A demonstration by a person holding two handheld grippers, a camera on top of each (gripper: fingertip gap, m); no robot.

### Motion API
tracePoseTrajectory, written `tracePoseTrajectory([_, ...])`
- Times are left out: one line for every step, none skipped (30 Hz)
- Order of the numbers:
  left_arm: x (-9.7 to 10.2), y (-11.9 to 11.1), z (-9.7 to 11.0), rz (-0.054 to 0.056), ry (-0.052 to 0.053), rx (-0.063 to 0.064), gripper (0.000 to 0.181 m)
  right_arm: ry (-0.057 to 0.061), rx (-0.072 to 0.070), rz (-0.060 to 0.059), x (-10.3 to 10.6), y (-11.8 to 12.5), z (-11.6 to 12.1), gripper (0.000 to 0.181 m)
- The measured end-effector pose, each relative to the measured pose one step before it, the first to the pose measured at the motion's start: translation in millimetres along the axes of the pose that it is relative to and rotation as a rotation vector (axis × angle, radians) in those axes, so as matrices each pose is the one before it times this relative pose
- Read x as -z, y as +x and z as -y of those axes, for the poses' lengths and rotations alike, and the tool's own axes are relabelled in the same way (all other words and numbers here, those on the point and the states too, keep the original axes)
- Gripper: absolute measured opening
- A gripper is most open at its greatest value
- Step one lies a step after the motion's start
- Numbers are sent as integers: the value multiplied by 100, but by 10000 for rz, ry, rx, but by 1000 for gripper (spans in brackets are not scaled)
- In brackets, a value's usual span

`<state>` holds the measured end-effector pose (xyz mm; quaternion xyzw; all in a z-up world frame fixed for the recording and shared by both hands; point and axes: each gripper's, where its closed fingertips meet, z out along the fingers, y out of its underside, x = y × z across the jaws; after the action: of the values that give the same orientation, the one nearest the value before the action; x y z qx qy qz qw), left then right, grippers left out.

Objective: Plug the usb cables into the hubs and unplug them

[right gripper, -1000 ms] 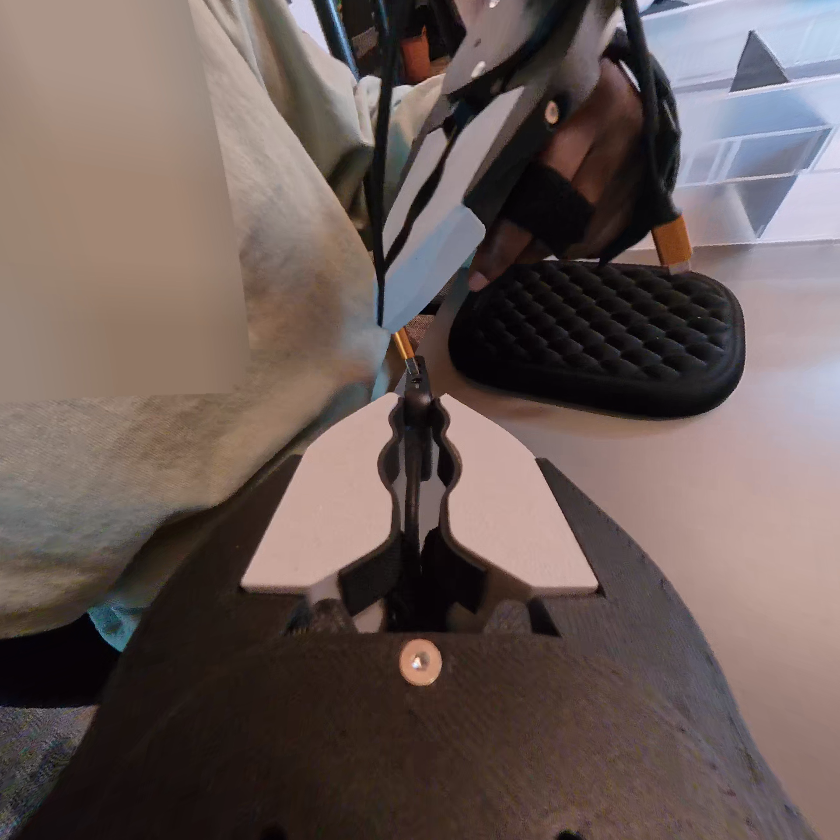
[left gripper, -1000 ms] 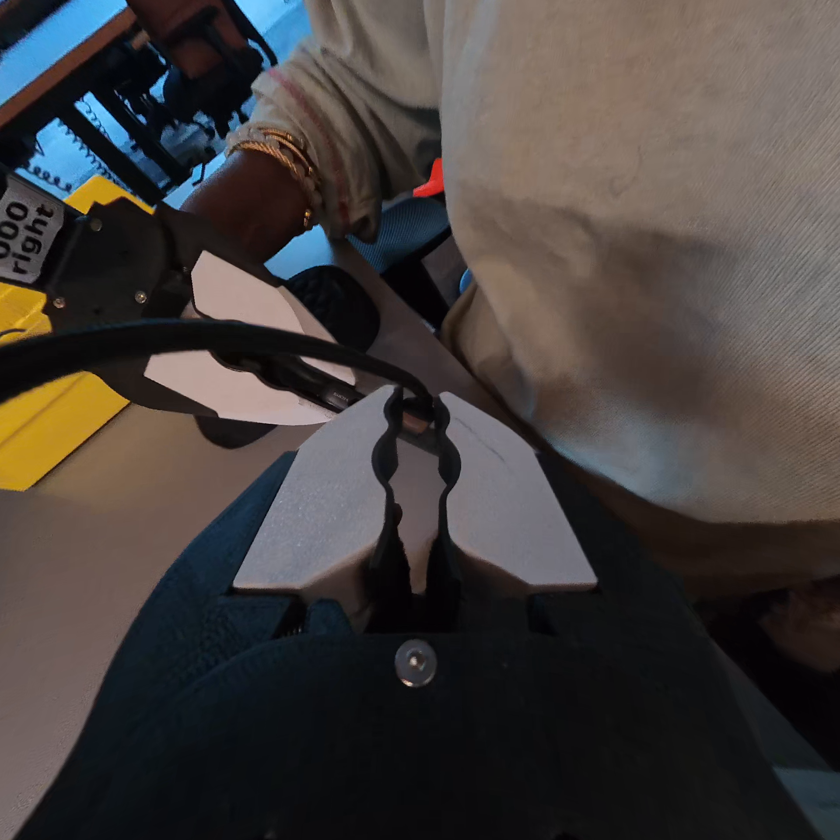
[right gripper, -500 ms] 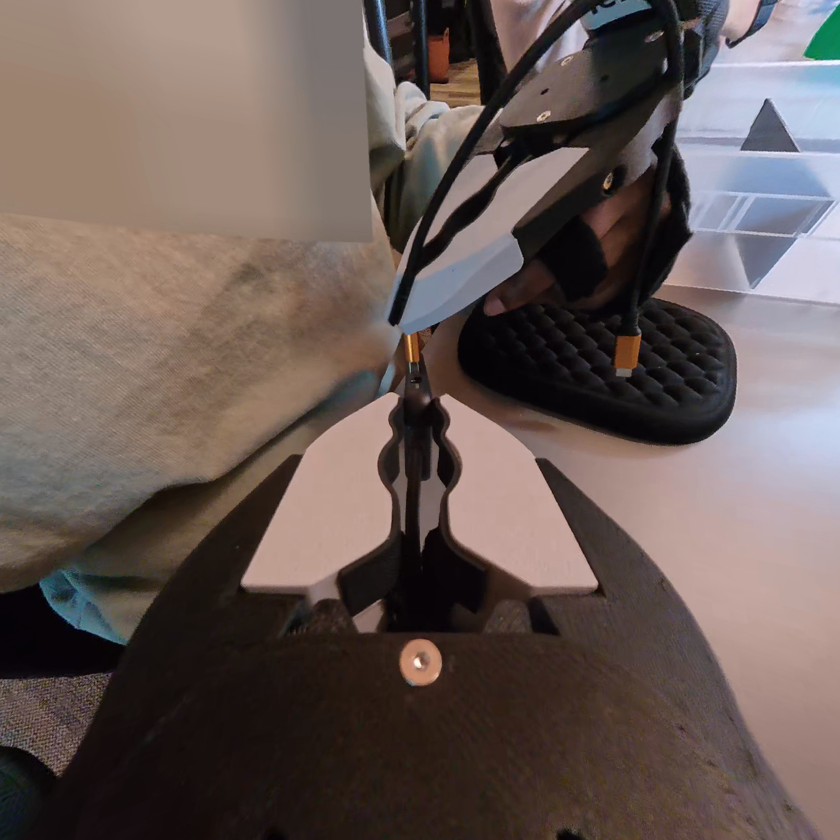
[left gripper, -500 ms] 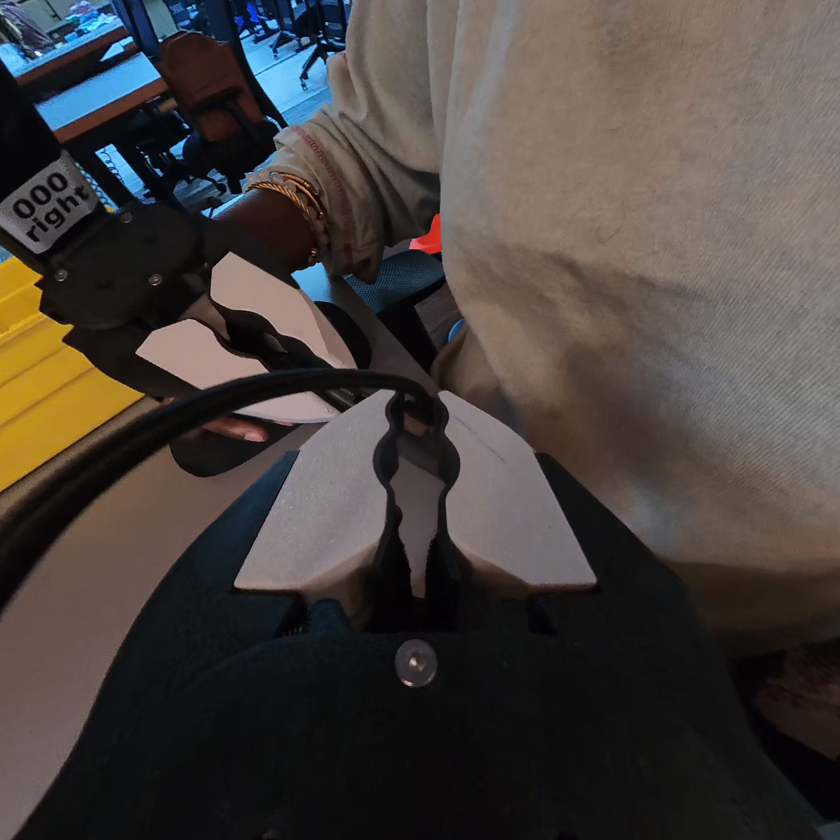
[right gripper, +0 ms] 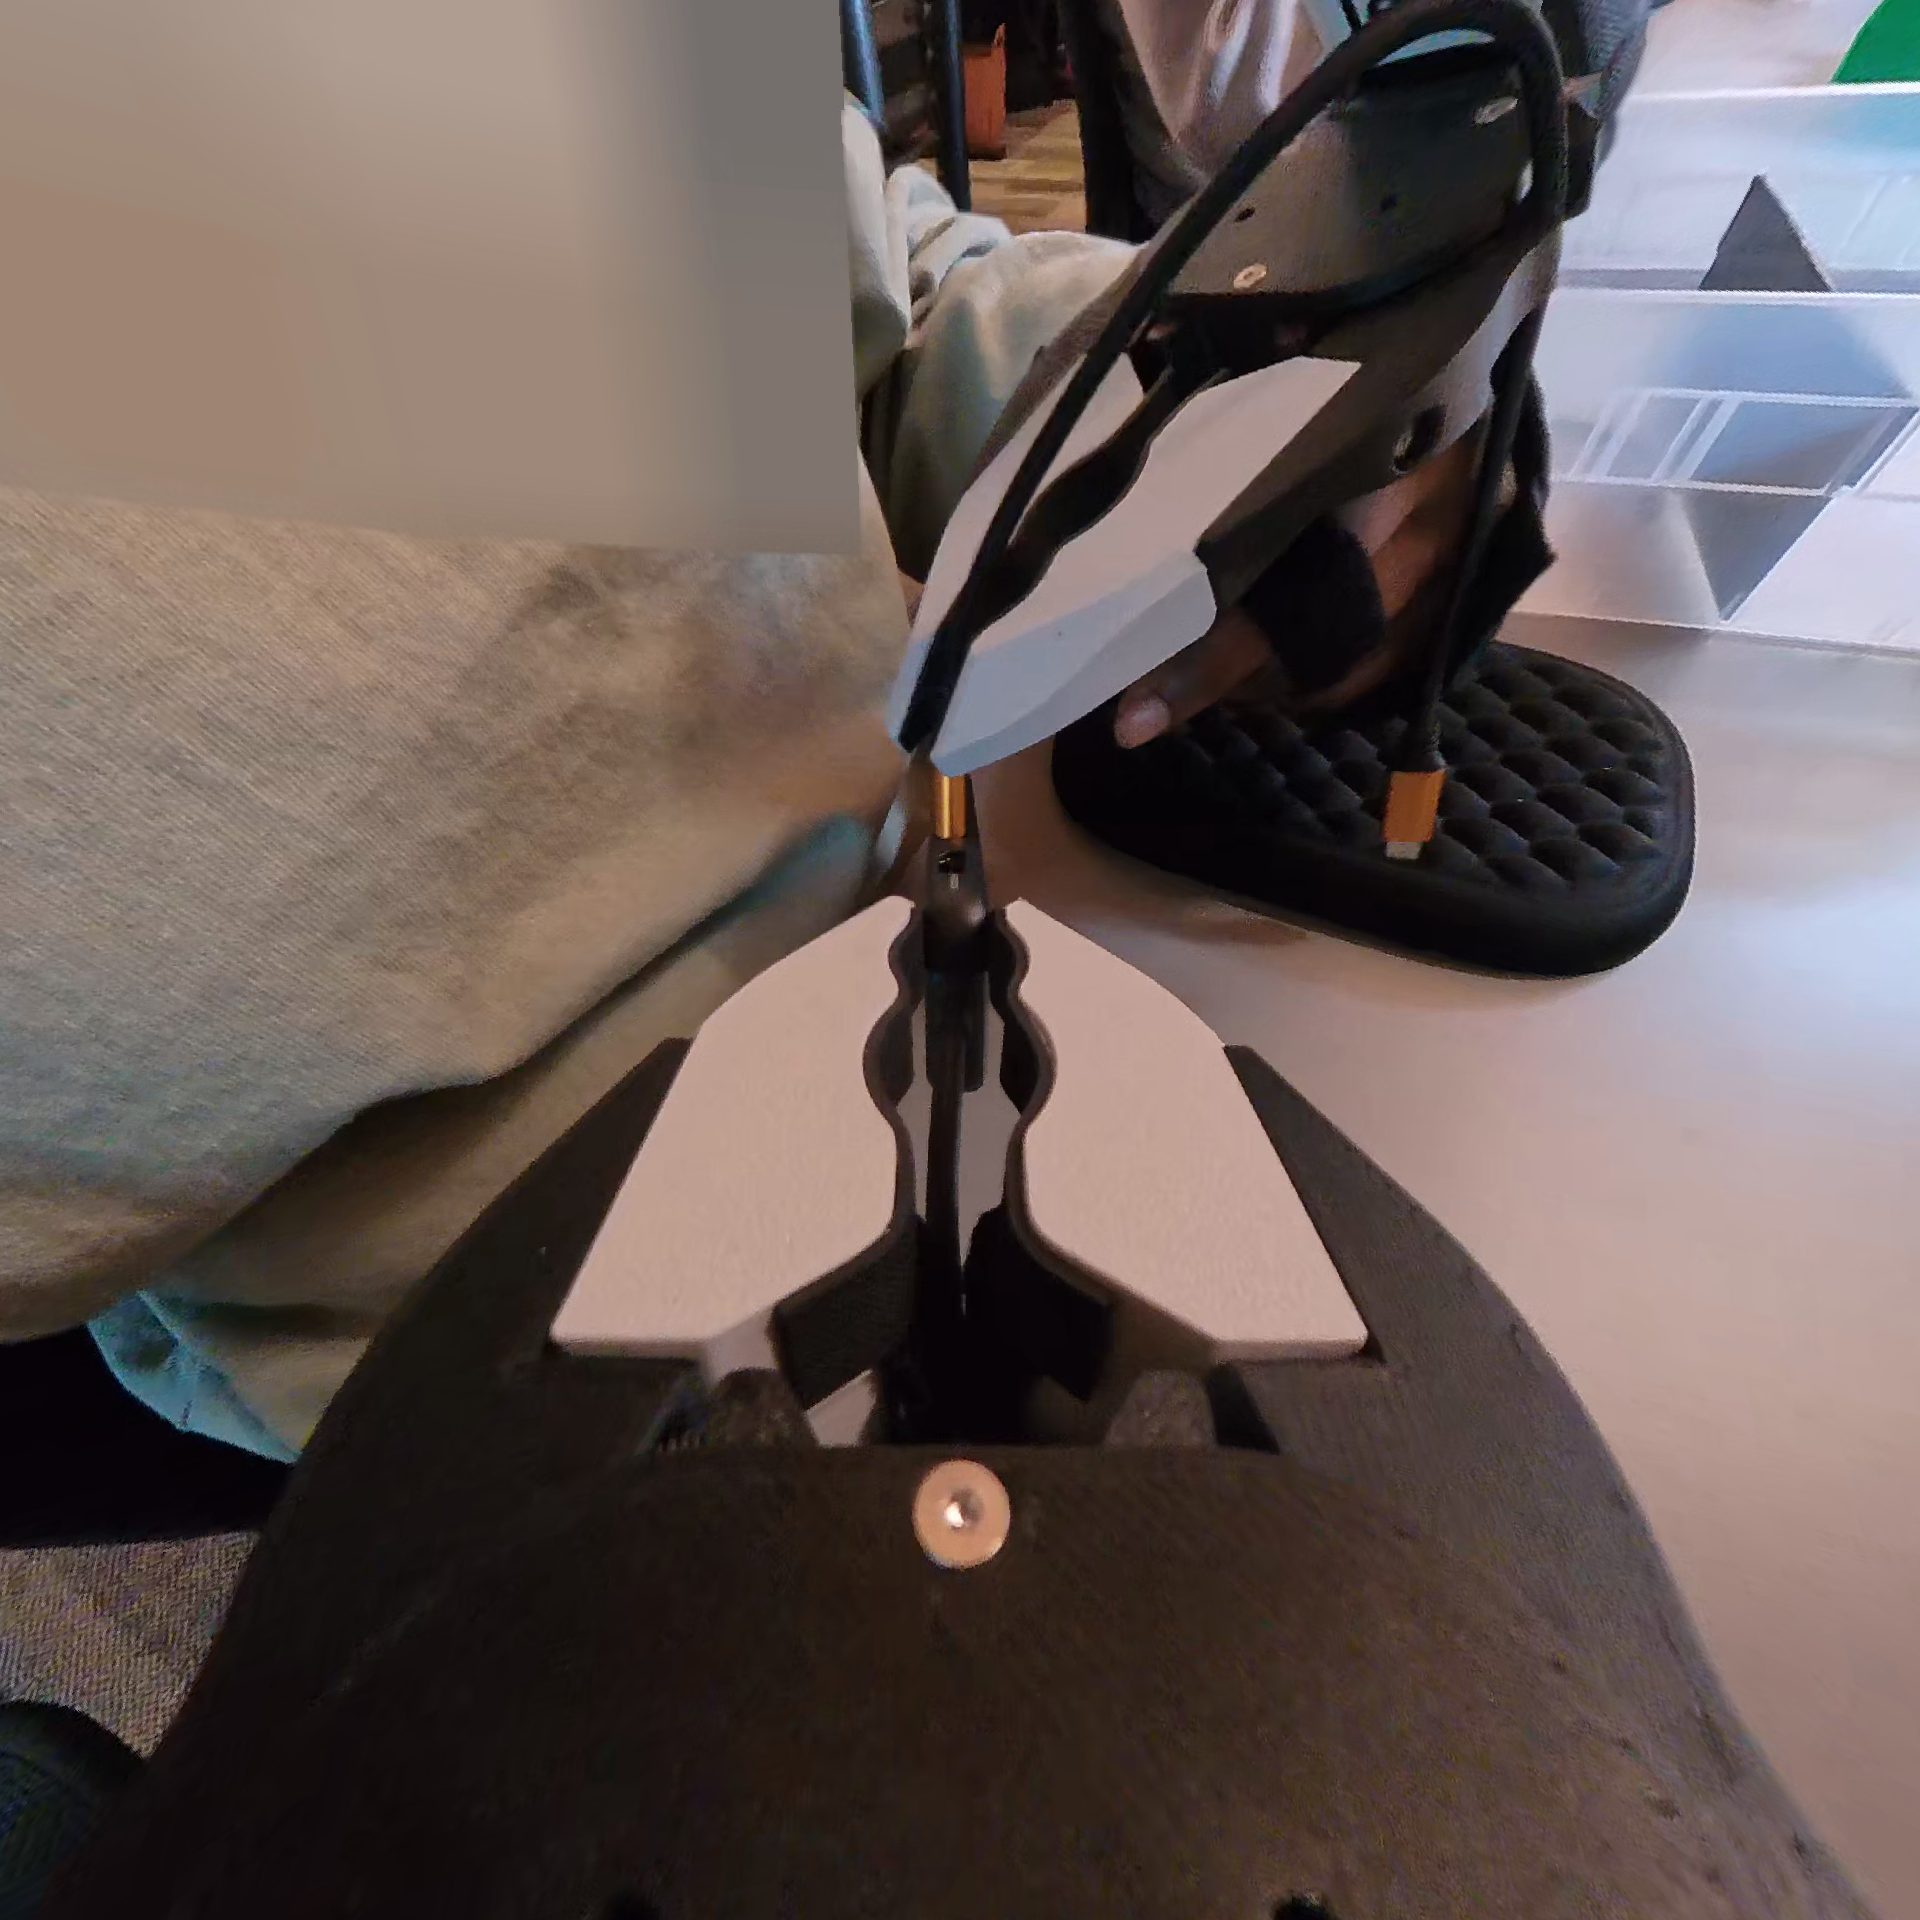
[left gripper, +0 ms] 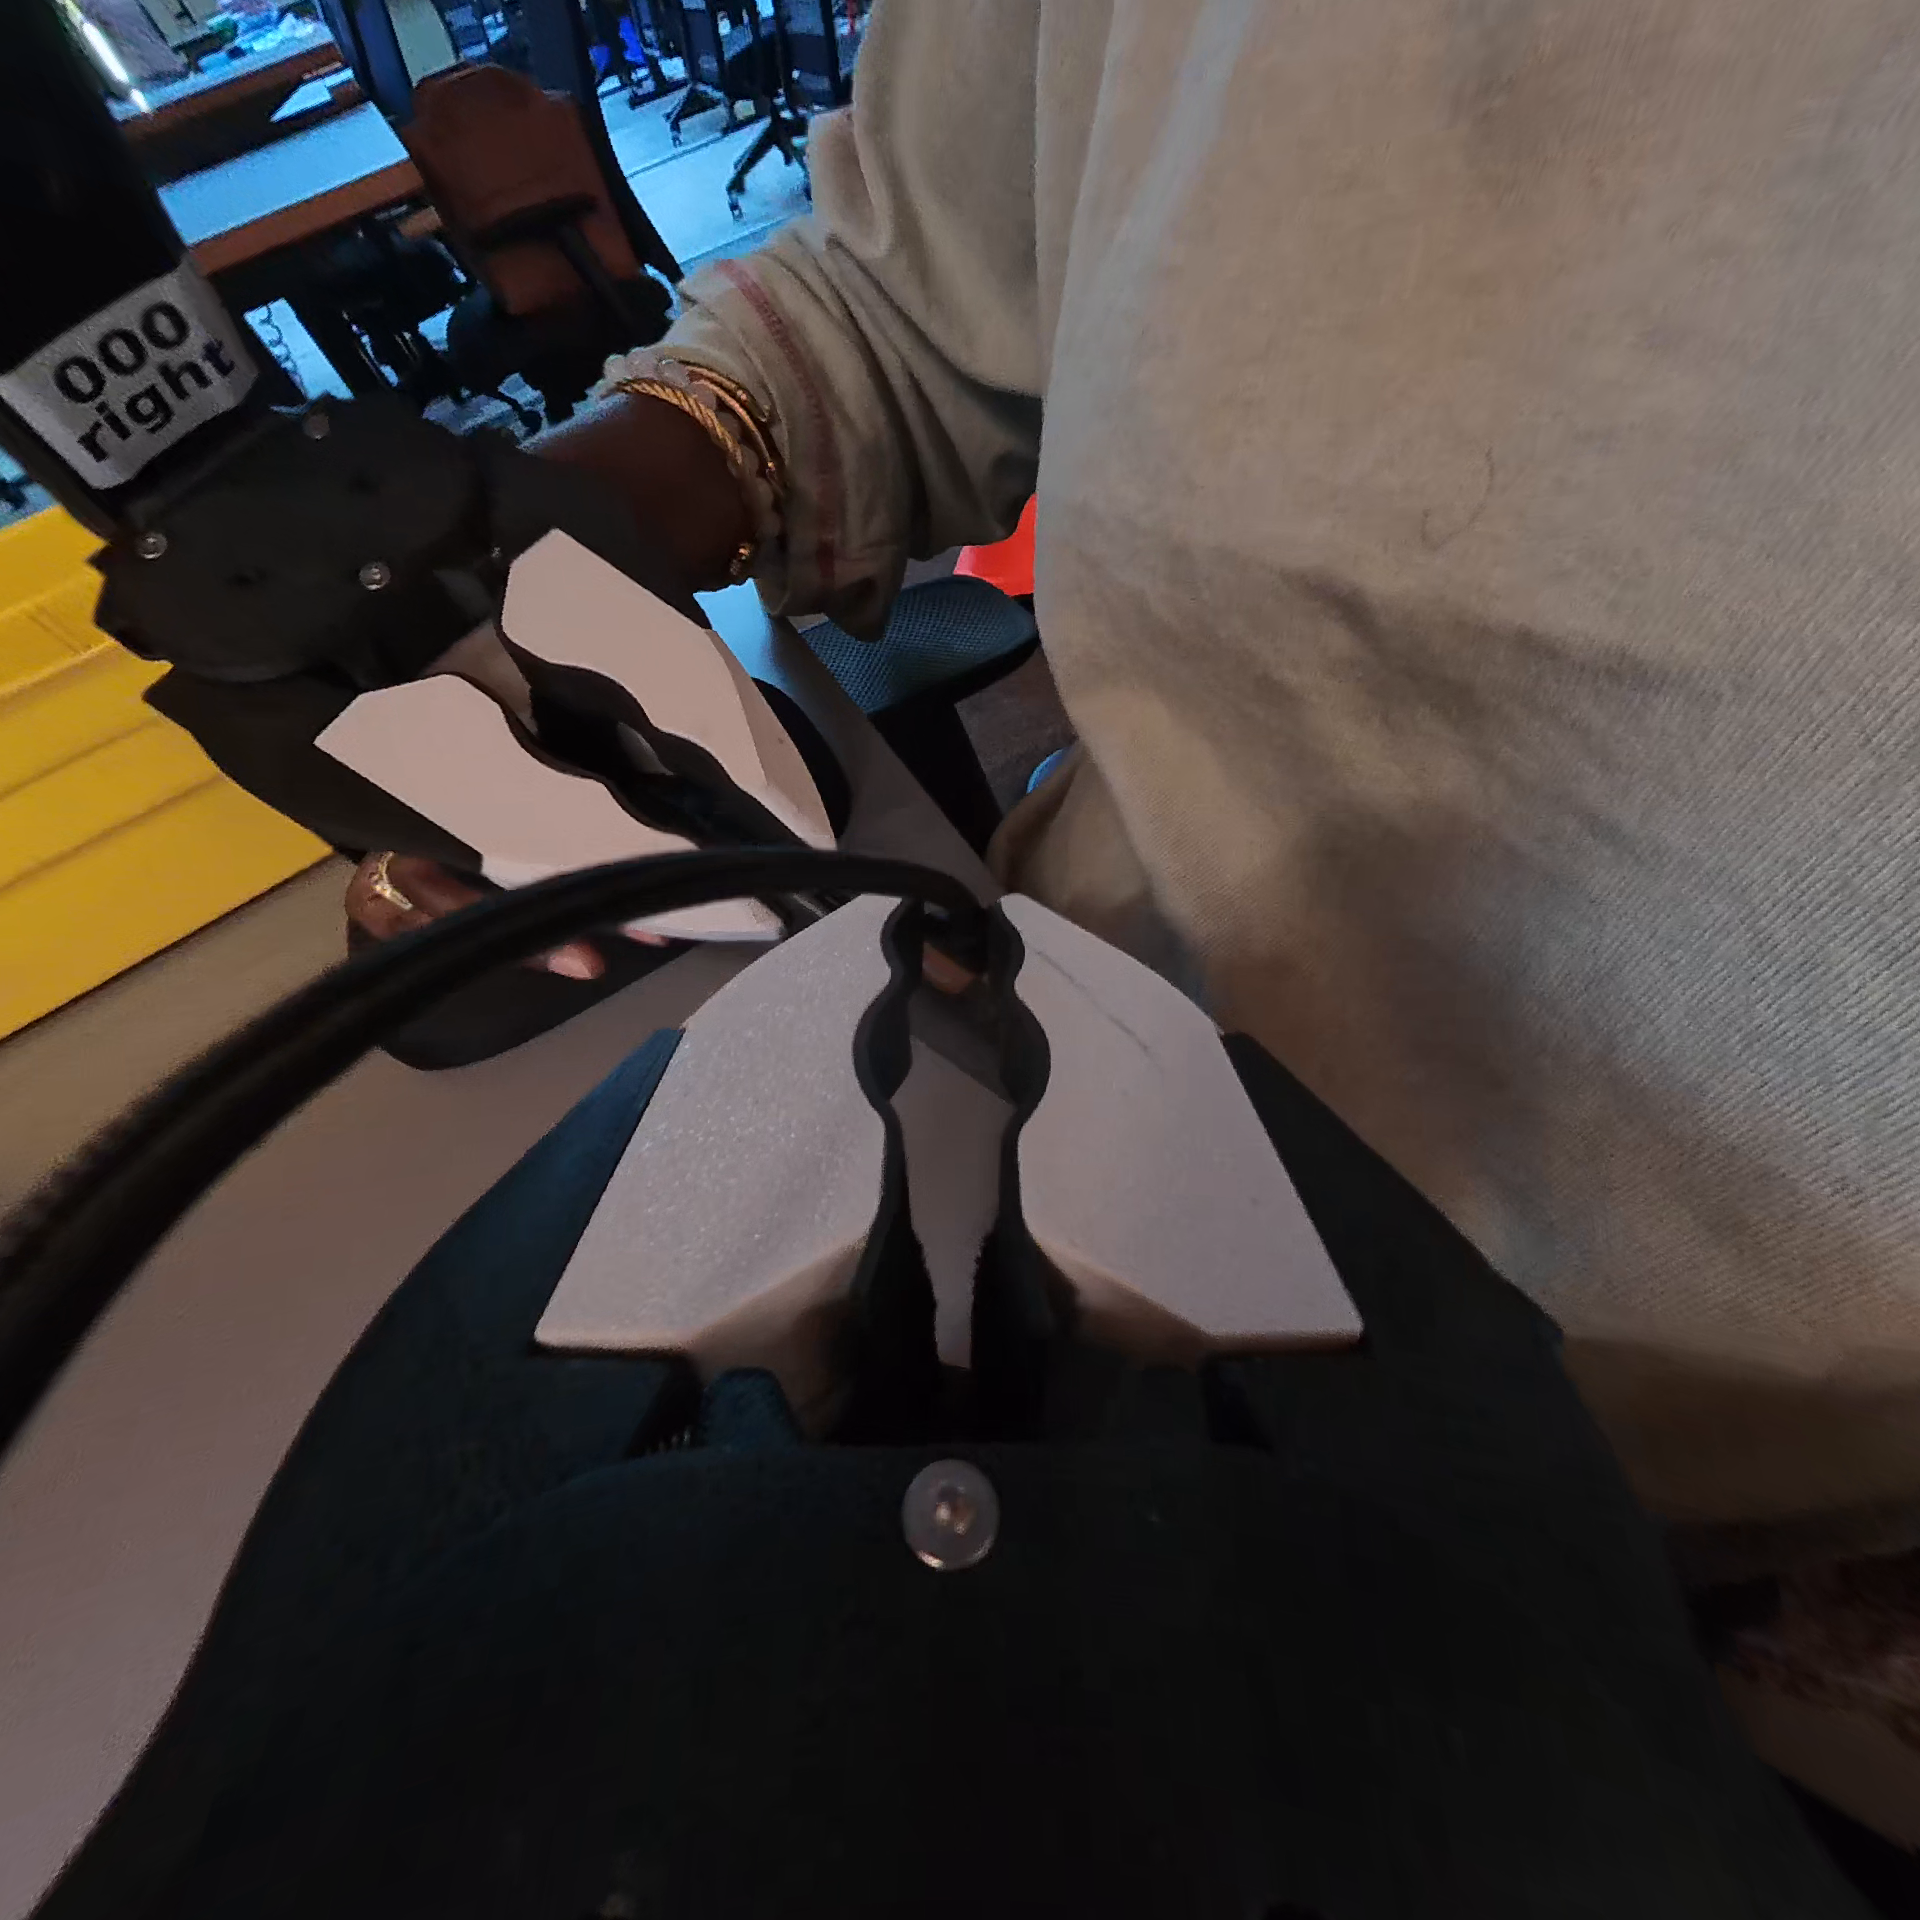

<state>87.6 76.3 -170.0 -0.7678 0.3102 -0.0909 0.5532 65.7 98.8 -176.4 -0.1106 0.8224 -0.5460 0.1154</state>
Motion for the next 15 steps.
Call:
tracePoseTrajectory([120, -204, 50, 165, 21, 216, 12, 113, -13, -81, 122, 104, 130, 11])
tracePoseTrajectory([30, -299, -159, 280, -73, 346, 28, 211, -7, -111, 225, 127, 279, 11])
tracePoseTrajectory([-78, -142, -417, 227, -228, 385, 50, 296, -21, -135, 311, 141, 429, 11])
tracePoseTrajectory([-120, -187, -440, 294, -238, 493, 61, 320, -1, -176, 380, 148, 464, 11])
tracePoseTrajectory([-128, -406, -518, 477, -256, 464, 62, 314, 33, -210, 391, 132, 479, 11])
tracePoseTrajectory([-80, -472, -546, 603, -245, 235, 62, 272, 51, -252, 382, 131, 450, 11])
tracePoseTrajectory([39, -667, -328, 814, -94, 5, 62, 145, 67, -334, 341, 201, 332, 11])
tracePoseTrajectory([186, -622, 3, 804, 110, -124, 61, 101, 94, -416, 304, 276, 270, 11])
tracePoseTrajectory([258, -617, 149, 763, 142, -201, 55, 192, 85, -404, 281, 266, 389, 11])
tracePoseTrajectory([257, -754, 206, 770, 114, -196, 48, 286, 41, -320, 289, 187, 517, 11])
tracePoseTrajectory([205, -636, 307, 601, 180, -109, 44, 327, 37, -294, 269, 176, 555, 11])
tracePoseTrajectory([127, -431, 423, 383, 274, 57, 33, 303, 88, -377, 246, 296, 519, 11])
tracePoseTrajectory([78, -163, 486, 158, 326, 198, 17, 316, 146, -344, 179, 261, 532, 11])
tracePoseTrajectory([-60, -96, 425, 66, 278, 347, 15, 348, 151, -244, 99, 138, 595, 12])
tracePoseTrajectory([-39, -220, 466, 142, 341, 393, 13, 314, 261, -300, 60, 235, 577, 12])
